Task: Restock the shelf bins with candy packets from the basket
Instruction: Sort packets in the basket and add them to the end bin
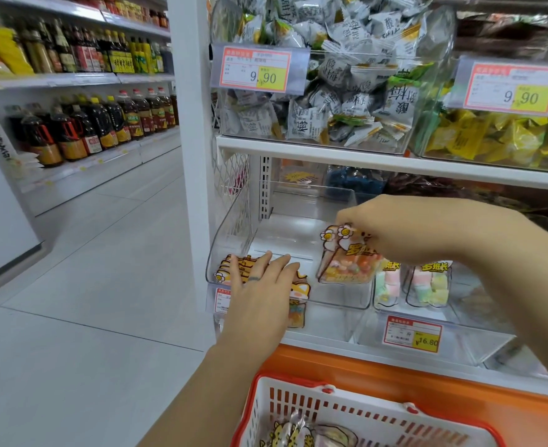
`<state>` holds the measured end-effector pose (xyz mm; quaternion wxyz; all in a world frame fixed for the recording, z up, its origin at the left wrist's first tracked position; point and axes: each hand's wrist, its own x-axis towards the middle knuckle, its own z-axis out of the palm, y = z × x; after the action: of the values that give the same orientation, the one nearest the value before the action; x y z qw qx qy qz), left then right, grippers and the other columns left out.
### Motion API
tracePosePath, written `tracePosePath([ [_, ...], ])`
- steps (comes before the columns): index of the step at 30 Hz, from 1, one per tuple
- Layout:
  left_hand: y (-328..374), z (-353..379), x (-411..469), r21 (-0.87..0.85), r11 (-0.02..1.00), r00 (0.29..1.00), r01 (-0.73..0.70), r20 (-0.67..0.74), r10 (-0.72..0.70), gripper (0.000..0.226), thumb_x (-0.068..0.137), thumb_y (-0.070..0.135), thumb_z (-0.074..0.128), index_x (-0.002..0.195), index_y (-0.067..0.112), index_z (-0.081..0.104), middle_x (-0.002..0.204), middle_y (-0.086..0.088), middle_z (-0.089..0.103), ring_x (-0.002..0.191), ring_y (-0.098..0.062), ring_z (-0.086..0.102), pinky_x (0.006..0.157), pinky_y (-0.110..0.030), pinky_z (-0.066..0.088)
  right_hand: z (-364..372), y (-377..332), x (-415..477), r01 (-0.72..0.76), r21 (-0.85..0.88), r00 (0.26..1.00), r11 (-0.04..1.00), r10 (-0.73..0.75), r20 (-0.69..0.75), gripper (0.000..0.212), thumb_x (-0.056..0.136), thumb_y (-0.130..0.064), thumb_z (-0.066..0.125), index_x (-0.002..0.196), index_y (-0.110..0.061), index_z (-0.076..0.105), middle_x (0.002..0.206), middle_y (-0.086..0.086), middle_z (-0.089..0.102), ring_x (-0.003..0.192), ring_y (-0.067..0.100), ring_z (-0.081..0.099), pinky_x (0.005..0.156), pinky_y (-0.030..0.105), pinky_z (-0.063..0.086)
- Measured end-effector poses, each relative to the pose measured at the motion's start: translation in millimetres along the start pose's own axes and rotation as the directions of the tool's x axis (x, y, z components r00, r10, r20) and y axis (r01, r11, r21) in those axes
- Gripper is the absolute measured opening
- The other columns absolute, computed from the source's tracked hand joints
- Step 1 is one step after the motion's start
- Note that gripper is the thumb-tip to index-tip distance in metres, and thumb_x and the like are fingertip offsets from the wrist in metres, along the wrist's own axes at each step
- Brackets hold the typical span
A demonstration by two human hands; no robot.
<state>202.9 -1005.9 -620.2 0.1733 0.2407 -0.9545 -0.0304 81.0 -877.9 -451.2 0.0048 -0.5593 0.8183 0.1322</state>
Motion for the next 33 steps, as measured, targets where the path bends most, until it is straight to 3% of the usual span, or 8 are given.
tracePosePath([
  [8, 1.6, -2.5, -0.7, 0.025, 1.0, 1.0, 0.008, 0.023, -0.008, 0.062, 0.104, 0.019, 0.044, 0.156, 0.034, 0.016, 0.166, 0.01, 0.014, 0.154, -0.016, 0.002, 0.12, -0.061, -0.008, 4.5, -0.9, -27.4, -0.04, 0.053, 0.998, 0.998, 0.042, -0.045, 0.032, 0.093, 0.0, 0.046, 0.108, -0.027, 0.053, 0.08, -0.01, 0.051, 0.07, 0.01, 0.055, 0.06, 0.032, 0.045],
  [19, 2.4, -4.3, -0.7, 0.023, 1.0, 0.999, 0.018, 0.038, -0.019, 0.062, 0.104, 0.019, 0.044, 0.157, 0.034, 0.016, 0.166, 0.01, 0.014, 0.154, -0.016, 0.001, 0.118, -0.06, -0.01, 3.2, -12.2, -25.1, -0.058, 0.035, 0.998, 0.998, 0.059, -0.029, 0.033, 0.092, 0.003, 0.044, 0.112, -0.022, 0.053, 0.083, -0.005, 0.051, 0.068, 0.011, 0.051, 0.051, 0.027, 0.033],
  [26, 1.9, -3.6, -0.3, 0.031, 0.999, 0.999, 0.013, 0.036, -0.014, 0.061, 0.104, 0.019, 0.043, 0.157, 0.034, 0.016, 0.166, 0.01, 0.013, 0.154, -0.016, 0.001, 0.117, -0.06, -0.011, 1.5, -23.4, -20.1, -0.064, 0.017, 0.998, 0.998, 0.064, -0.03, 0.023, 0.094, 0.0, 0.045, 0.102, -0.022, 0.046, 0.08, -0.005, 0.045, 0.065, 0.01, 0.048, 0.049, 0.024, 0.03],
  [29, 1.3, -2.2, -1.1, 0.026, 1.0, 1.0, 0.014, 0.023, -0.015, 0.061, 0.104, 0.018, 0.044, 0.156, 0.034, 0.018, 0.166, 0.011, 0.015, 0.154, -0.016, 0.002, 0.118, -0.06, -0.01, 1.5, -28.5, -15.5, -0.08, -0.011, 0.996, 0.997, 0.08, -0.034, 0.03, 0.093, 0.002, 0.044, 0.114, -0.02, 0.049, 0.08, -0.005, 0.043, 0.062, 0.008, 0.043, 0.046, 0.022, 0.026],
  [33, 1.7, -2.3, -0.1, 0.028, 1.0, 1.0, 0.013, 0.024, -0.014, 0.06, 0.104, 0.019, 0.043, 0.156, 0.034, 0.017, 0.166, 0.011, 0.014, 0.154, -0.015, 0.001, 0.119, -0.06, -0.009, 1.9, -31.0, -7.2, -0.069, -0.025, 0.998, 0.997, 0.069, -0.017, 0.042, 0.091, 0.003, 0.044, 0.128, -0.016, 0.051, 0.097, 0.003, 0.052, 0.064, 0.01, 0.044, 0.047, 0.023, 0.028],
])
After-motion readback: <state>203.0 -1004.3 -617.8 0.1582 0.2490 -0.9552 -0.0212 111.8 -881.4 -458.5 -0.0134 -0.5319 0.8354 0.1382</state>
